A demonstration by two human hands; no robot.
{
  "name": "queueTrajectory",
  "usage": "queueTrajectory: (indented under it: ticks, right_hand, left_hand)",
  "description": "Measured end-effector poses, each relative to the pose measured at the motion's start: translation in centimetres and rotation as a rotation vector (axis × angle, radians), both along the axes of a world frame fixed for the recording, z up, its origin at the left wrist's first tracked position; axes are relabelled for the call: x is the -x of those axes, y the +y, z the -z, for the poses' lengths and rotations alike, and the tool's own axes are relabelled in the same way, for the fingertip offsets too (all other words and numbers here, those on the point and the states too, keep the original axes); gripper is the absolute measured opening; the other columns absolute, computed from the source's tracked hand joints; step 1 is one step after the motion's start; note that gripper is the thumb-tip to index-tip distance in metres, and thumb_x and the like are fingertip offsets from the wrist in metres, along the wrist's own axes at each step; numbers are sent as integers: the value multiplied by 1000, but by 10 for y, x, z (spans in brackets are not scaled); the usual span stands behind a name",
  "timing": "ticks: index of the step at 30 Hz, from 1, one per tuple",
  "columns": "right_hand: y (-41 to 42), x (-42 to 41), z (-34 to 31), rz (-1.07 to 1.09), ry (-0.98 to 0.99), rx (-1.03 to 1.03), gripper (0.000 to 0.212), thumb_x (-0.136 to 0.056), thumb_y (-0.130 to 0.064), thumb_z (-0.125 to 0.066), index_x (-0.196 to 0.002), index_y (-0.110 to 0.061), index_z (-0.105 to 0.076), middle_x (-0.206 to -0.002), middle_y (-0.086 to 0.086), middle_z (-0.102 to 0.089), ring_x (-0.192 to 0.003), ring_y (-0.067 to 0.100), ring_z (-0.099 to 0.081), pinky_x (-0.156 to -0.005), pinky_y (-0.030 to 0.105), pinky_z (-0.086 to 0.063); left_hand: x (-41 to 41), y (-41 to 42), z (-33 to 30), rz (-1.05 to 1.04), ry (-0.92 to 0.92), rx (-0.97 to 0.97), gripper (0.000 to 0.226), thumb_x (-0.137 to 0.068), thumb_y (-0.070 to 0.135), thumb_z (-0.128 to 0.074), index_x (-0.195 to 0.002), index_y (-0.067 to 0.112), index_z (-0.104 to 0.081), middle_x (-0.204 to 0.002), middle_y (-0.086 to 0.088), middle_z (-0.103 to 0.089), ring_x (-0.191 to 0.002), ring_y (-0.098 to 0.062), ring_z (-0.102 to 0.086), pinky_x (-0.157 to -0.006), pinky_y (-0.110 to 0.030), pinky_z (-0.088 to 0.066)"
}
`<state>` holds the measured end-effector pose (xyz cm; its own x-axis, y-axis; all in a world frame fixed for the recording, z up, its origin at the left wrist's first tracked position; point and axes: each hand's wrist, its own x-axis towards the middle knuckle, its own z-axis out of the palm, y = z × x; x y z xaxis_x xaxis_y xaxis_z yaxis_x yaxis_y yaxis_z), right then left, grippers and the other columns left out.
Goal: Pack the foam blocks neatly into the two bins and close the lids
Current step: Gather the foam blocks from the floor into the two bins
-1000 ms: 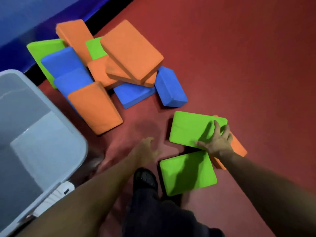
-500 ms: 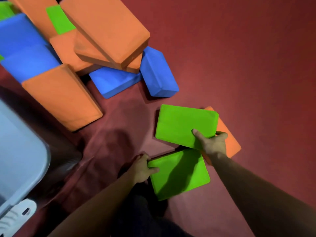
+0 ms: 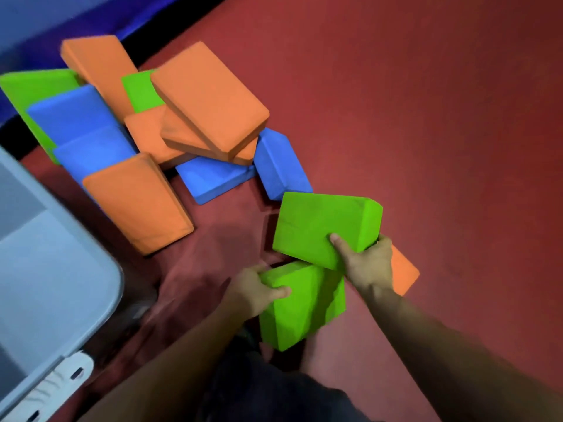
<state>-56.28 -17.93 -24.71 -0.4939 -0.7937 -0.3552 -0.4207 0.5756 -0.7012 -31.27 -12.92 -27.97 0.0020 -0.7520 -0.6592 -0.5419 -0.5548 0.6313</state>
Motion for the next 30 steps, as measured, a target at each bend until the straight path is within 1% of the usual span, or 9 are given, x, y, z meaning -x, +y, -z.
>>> queueTrajectory:
  ticks: [2, 5, 8, 10, 13, 16, 19, 23, 30]
  right_hand:
    - [4, -18, -37, -2, 18, 73, 93, -50, -86, -75, -112, -26, -43, -115, 4, -63, -105, 23, -67, -90, 46, -56]
    - [6, -51, -96, -82, 42, 192, 96, -56, -85, -71, -121, -19, -45, -118, 6, -59, -112, 26, -61, -95, 48, -52]
    - [6, -86, -151, -188, 30, 300, 91, -68, -76, -71, -129, -13, -46, -125, 9, -55, -120, 28, -54, -102, 45, -47]
    - [9, -111, -185, -242, 29, 361, 85, -76, -70, -69, -132, -12, -45, -129, 11, -52, -123, 29, -51, -103, 43, -45]
    - [23, -155, -230, -302, -34, 458, 86, -78, -76, -55, -133, -11, -46, -129, 11, -53, -123, 31, -52, -101, 44, -45]
    - [42, -205, -269, -360, -125, 534, 94, -76, -80, -45, -135, -7, -45, -131, 16, -54, -123, 33, -52, -104, 46, -43]
    - [71, -264, -303, -468, -193, 596, 96, -80, -82, -42, -135, -4, -45, -132, 20, -54, -123, 34, -52, -103, 44, -41]
    - [124, -347, -327, -643, -269, 627, 97, -82, -81, -44, -137, -2, -44, -135, 21, -52, -127, 33, -50, -106, 43, -40]
    - [214, -493, -330, -924, -320, 587, 77, -83, -67, -65, -133, -12, -46, -131, 10, -55, -121, 31, -56, -101, 49, -45]
  left_hand:
    - [-22, -2, -34, -5, -74, 73, 80, -44, 73, -83, -106, 24, -71, -94, 7, -74, -86, -11, -69, -78, -29, -54]
    - [-59, 1, -95, 9, -177, 113, 81, -53, 72, -83, -118, 25, -68, -100, 8, -72, -91, -11, -67, -77, -23, -48]
    - [-93, 9, -159, 2, -244, 243, 98, -44, 88, -71, -122, 30, -65, -103, 10, -73, -95, -10, -68, -85, -30, -55]
    - [-114, 22, -206, -15, -327, 318, 95, -49, 87, -71, -125, 31, -63, -109, 6, -73, -101, -15, -67, -88, -31, -54]
    - [-154, 54, -266, -123, -374, 399, 88, -57, 77, -78, -130, 30, -61, -117, 4, -71, -108, -19, -66, -91, -32, -52]
    - [-201, 97, -317, -251, -418, 481, 101, -45, 87, -70, -130, 33, -61, -116, 7, -71, -108, -16, -66, -93, -36, -53]
    - [-248, 152, -360, -345, -496, 545, 104, -46, 89, -68, -134, 33, -59, -123, 5, -70, -114, -18, -64, -97, -37, -52]
    - [-310, 242, -397, -424, -646, 543, 90, -64, 72, -78, -138, 28, -56, -125, -1, -69, -117, -23, -63, -96, -36, -50]
    - [-416, 398, -402, -668, -828, 519, 83, -66, 64, -81, -136, 25, -58, -126, -2, -69, -119, -22, -61, -96, -36, -50]
